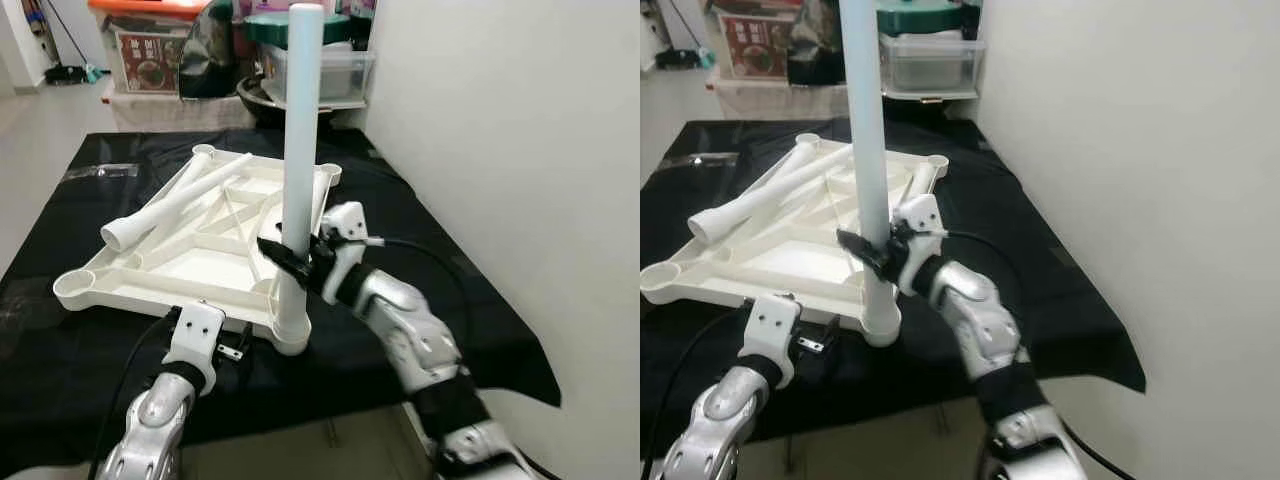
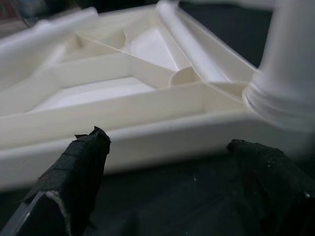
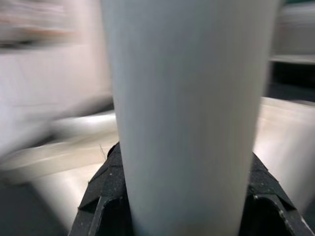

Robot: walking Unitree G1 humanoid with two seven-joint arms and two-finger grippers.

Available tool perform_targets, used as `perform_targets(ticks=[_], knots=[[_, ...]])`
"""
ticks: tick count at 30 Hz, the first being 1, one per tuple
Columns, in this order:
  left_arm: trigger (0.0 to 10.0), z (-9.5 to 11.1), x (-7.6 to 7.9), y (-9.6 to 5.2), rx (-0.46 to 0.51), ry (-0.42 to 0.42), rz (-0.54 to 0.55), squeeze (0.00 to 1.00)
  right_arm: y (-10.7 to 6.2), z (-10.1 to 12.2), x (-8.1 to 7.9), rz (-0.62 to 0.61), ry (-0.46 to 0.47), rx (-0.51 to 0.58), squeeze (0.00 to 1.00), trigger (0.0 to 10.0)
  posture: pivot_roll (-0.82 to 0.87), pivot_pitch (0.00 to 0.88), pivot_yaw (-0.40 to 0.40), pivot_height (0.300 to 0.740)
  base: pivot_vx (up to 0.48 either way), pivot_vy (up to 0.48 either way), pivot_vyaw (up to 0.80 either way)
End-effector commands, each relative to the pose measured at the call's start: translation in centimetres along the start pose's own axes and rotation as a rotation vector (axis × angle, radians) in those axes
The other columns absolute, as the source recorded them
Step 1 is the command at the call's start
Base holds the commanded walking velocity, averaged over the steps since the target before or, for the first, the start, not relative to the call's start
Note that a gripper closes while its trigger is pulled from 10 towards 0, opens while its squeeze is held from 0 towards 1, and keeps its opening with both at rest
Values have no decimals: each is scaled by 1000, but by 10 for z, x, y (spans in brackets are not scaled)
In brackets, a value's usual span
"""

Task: Building children table

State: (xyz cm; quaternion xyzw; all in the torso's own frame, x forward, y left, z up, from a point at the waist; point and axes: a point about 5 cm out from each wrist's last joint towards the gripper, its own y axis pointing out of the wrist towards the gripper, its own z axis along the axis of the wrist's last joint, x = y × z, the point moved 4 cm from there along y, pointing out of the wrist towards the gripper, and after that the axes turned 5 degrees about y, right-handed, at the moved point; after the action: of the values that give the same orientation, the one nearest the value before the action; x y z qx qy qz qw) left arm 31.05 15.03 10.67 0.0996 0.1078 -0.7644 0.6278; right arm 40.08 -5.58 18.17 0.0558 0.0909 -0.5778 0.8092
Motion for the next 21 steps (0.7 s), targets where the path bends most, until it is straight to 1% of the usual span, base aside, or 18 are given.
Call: perform_targets(ticks=[1,2,3,6,7,8,9,10,11,12,13,15,16,17,18,19,20,21], knots=[[10000,-7,-1,-3,-27,3,4,0,-24,-47,80,-403,46,-173,0,0,148,0,-91,740,0,0,0],[10000,-7,-1,-3,-27,3,4,0,-24,-47,80,-403,46,-173,0,0,148,0,-91,740,0,0,0],[10000,-6,0,-3,-25,1,1,0,-32,-42,94,-482,31,-151,0,0,148,0,-92,740,0,0,0],[10000,-7,0,-3,-27,-1,3,0,-36,-39,94,-474,10,-147,0,0,137,0,-88,740,0,0,0],[10000,-7,-1,-3,-28,-2,4,0,-39,-35,89,-453,5,-135,0,6353,132,0,-88,740,0,0,0],[10000,-8,-2,-4,-29,-3,5,0,-40,-32,82,-416,-19,-123,0,6353,127,0,-89,740,0,0,0],[10000,-9,-1,-4,-31,-3,5,0,-39,-29,66,-334,-36,-111,0,10000,126,0,-88,740,0,0,0],[10000,-9,-1,-4,-31,-3,5,0,-39,-29,66,-334,-36,-111,0,10000,126,0,-88,740,0,0,0],[10000,-9,-1,-3,-31,-4,5,0,-38,-23,51,-241,-54,-79,39,10000,123,0,-88,740,0,0,0],[10000,-9,0,-2,-31,-4,4,0,-37,-20,41,-185,-67,-56,1000,10000,125,0,-88,740,0,0,0],[10000,-9,0,-2,-31,-4,4,0,-37,-20,41,-185,-67,-56,1000,10000,125,0,-88,740,0,0,0],[10000,-6,1,-1,-23,-5,3,0,-31,-10,24,-49,-8,-32,1000,10000,135,0,-93,740,0,0,0],[10000,-6,1,-1,-23,-5,3,0,-31,-10,24,-49,-8,-32,1000,10000,135,0,-93,740,0,0,0],[10000,-5,0,-1,-20,-5,4,0,-26,-2,16,3,4,-17,1000,10000,135,0,-93,740,0,0,0],[10000,-5,-1,-1,-20,-4,7,0,-22,10,4,127,12,9,0,10000,133,0,-93,740,0,0,0],[10000,-6,-2,-1,-21,-3,9,0,-20,18,-4,207,11,26,0,10000,133,0,-93,740,0,0,0],[10000,-7,-4,-1,-22,-1,12,0,-26,26,-16,413,-7,47,0,10000,135,0,-93,740,0,0,0],[10000,-7,-4,-1,-22,-1,12,0,-26,26,-16,413,-7,47,0,10000,135,0,-93,740,0,0,0]])
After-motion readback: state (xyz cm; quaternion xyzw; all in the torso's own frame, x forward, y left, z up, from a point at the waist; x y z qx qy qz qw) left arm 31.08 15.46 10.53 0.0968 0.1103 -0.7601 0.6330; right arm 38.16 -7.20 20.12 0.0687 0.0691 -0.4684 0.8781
